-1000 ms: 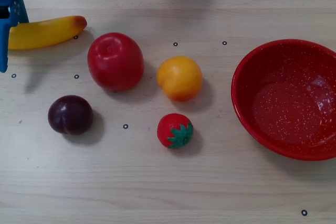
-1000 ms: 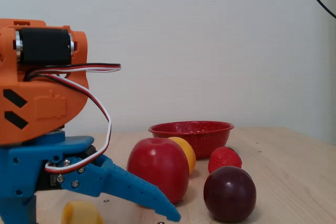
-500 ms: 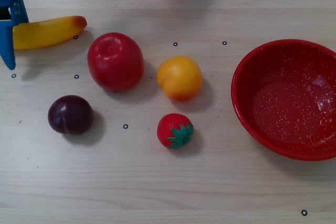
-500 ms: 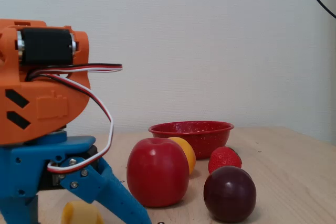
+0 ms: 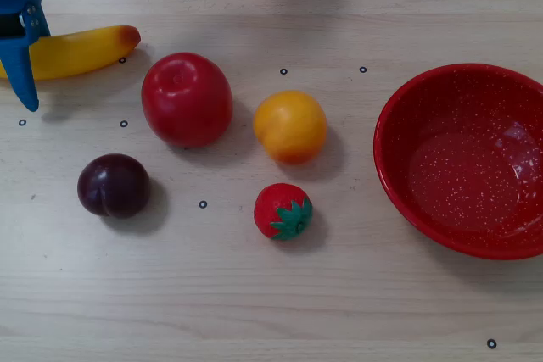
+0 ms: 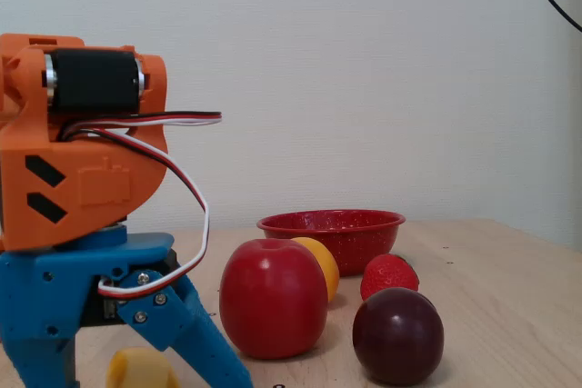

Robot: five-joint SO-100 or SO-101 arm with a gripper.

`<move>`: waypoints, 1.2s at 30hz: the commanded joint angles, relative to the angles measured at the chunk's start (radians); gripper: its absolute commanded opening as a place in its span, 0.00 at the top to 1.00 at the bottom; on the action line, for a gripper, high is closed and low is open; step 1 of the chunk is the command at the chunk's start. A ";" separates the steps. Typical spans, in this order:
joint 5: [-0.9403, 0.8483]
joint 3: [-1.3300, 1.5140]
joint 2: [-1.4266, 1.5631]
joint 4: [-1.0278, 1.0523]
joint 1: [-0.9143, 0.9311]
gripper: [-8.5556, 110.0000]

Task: Put the banana in the red bowl.

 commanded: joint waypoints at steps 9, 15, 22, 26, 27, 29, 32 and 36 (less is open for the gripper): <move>0.015 -0.080 0.048 0.032 0.020 0.62; 0.020 -0.080 0.049 0.041 0.018 0.68; 0.035 -0.080 0.052 0.043 0.015 0.77; 0.046 -0.080 0.057 0.046 0.015 0.83; 0.046 -0.080 0.057 0.046 0.015 0.85; 0.040 -0.080 0.060 0.046 0.015 0.90; 0.018 -0.080 0.067 0.043 0.015 0.93; -0.008 -0.089 0.094 0.061 0.014 0.93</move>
